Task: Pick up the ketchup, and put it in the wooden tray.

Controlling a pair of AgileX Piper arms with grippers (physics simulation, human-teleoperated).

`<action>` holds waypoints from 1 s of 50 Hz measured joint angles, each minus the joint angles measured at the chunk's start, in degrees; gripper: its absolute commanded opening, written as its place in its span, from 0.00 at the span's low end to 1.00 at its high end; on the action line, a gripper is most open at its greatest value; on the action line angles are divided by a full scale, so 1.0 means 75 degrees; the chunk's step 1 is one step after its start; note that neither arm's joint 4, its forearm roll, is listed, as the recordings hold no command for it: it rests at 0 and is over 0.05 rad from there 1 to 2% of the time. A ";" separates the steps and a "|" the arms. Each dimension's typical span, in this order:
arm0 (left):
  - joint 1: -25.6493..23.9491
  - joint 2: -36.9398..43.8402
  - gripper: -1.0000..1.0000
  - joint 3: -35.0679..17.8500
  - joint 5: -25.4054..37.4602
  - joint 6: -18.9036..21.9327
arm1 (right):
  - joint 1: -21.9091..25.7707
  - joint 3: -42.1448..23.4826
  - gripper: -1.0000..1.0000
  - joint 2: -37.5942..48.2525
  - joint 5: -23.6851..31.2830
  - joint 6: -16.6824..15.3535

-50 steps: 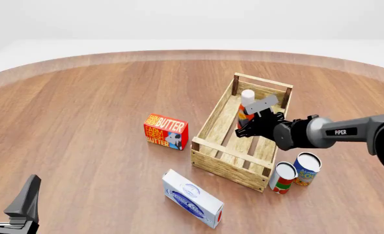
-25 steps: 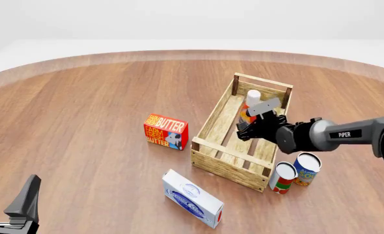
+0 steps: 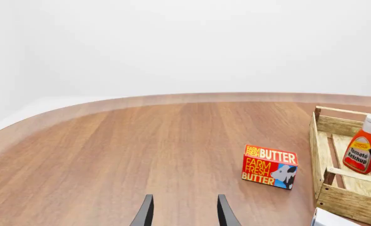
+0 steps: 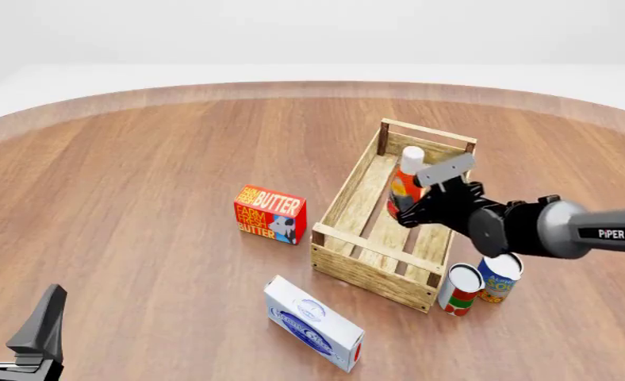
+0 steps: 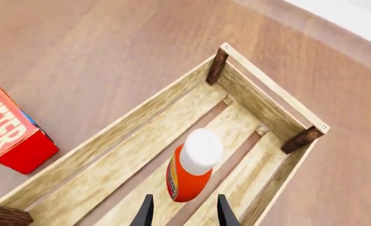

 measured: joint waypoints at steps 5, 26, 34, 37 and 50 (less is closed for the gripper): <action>0.0000 0.0000 1.00 0.0000 0.0000 0.0000 | 0.0012 0.0257 1.00 -0.0262 -0.0062 -0.0016; 0.0000 0.0000 1.00 0.0000 0.0000 0.0000 | 0.0068 0.1694 1.00 -0.1626 -0.0423 -0.0037; 0.0000 0.0000 1.00 0.0000 0.0000 0.0000 | 0.0072 0.2208 1.00 -0.2187 -0.0461 -0.0063; 0.0000 0.0000 1.00 0.0000 0.0000 0.0000 | 0.0069 0.2394 1.00 -0.2389 -0.0474 -0.0074; 0.0000 0.0000 1.00 0.0000 0.0000 0.0000 | 0.0030 0.3236 1.00 -0.3398 -0.0474 -0.0057</action>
